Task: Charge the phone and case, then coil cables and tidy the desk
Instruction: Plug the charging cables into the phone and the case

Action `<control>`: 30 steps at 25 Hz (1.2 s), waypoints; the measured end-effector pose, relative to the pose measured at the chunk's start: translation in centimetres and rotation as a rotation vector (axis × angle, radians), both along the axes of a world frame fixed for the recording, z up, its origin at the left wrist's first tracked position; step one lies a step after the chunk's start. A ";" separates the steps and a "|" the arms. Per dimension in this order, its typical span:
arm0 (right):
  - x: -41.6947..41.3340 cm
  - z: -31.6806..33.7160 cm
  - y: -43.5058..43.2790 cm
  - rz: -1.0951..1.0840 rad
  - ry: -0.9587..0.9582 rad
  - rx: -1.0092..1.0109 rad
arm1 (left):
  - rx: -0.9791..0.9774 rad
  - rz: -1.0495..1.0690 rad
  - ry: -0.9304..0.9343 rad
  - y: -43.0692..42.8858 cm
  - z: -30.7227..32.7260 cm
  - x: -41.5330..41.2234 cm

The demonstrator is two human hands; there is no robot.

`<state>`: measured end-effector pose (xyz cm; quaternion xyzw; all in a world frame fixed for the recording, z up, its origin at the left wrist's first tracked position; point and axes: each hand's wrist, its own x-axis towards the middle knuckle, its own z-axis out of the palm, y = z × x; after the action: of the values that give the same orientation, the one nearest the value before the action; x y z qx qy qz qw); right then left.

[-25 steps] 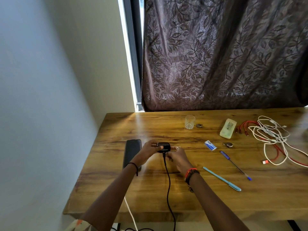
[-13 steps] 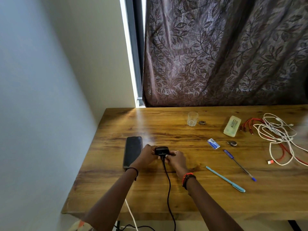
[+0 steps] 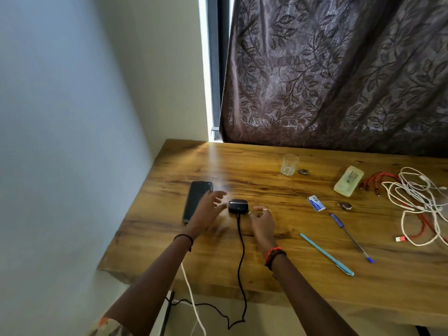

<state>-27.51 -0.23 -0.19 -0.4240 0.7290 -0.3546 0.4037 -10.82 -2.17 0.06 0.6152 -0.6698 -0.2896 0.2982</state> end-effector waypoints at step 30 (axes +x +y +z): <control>20.4 -15.3 20.8 0.821 0.311 0.321 | -0.165 0.281 -0.221 16.1 -6.6 19.9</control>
<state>-7.08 20.59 -15.53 -0.6575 0.5986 0.0196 0.4571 9.05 13.92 -6.57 0.7043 -0.6273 -0.1201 0.3098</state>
